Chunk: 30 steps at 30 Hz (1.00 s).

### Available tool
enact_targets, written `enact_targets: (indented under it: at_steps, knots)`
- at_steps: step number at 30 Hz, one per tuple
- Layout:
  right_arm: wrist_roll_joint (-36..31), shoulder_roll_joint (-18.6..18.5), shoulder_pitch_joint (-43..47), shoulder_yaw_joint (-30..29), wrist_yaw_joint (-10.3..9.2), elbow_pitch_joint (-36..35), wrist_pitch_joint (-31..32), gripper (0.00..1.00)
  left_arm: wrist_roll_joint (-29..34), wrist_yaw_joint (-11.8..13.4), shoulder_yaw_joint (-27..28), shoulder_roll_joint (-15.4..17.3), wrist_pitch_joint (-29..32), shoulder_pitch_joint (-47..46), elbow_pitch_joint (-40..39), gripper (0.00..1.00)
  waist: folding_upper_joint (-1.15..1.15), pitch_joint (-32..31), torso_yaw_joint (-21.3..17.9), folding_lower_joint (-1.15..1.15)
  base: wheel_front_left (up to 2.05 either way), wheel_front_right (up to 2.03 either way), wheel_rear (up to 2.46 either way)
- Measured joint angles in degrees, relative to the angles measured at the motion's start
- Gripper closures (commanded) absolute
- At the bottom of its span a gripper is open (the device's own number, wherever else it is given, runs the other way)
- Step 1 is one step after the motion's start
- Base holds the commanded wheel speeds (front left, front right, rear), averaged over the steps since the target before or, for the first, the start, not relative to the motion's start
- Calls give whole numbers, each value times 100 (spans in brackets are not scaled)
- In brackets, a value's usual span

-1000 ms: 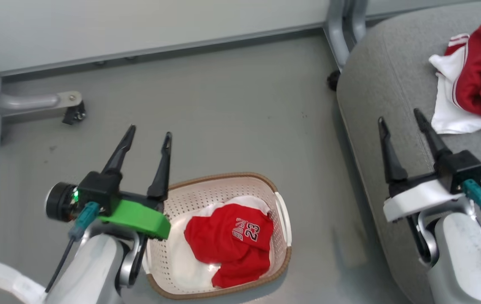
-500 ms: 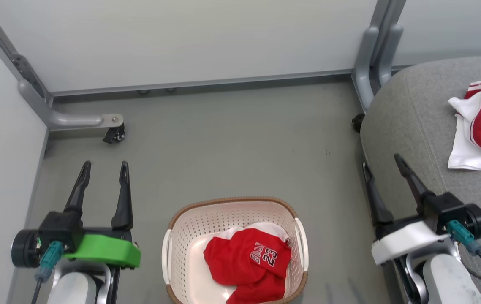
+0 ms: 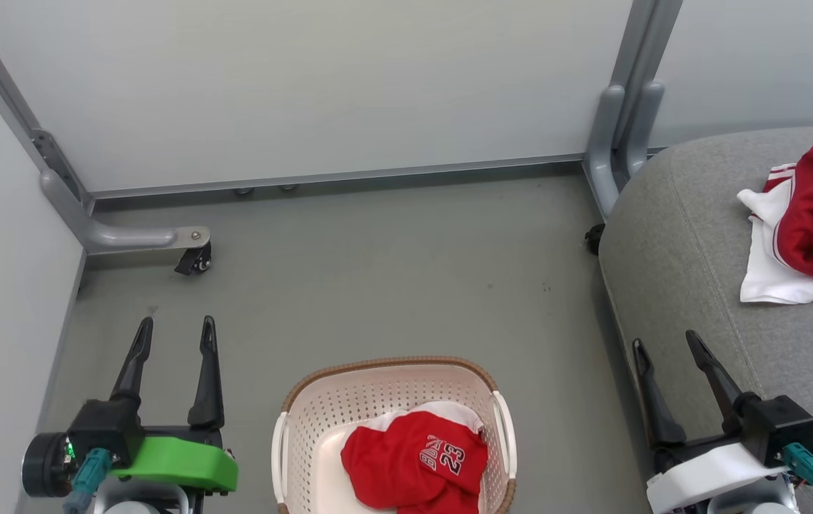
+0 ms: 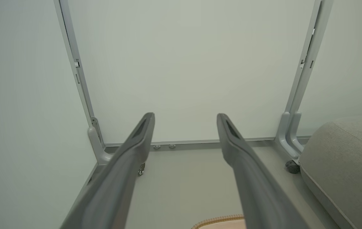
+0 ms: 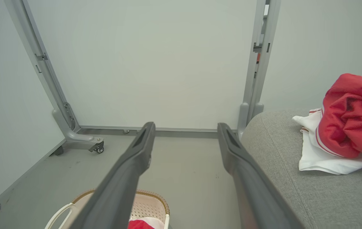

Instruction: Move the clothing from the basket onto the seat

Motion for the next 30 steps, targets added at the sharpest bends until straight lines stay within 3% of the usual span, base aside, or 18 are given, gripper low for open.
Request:
enact_targets:
  at_steps: [30]
  knots:
    - [69, 1, -94, 46, 0, -7, -1, 0, 475, -416, 89, -177, 0, -314, 226, 0, 0, 226, -210, 0, 0, 0, 0]
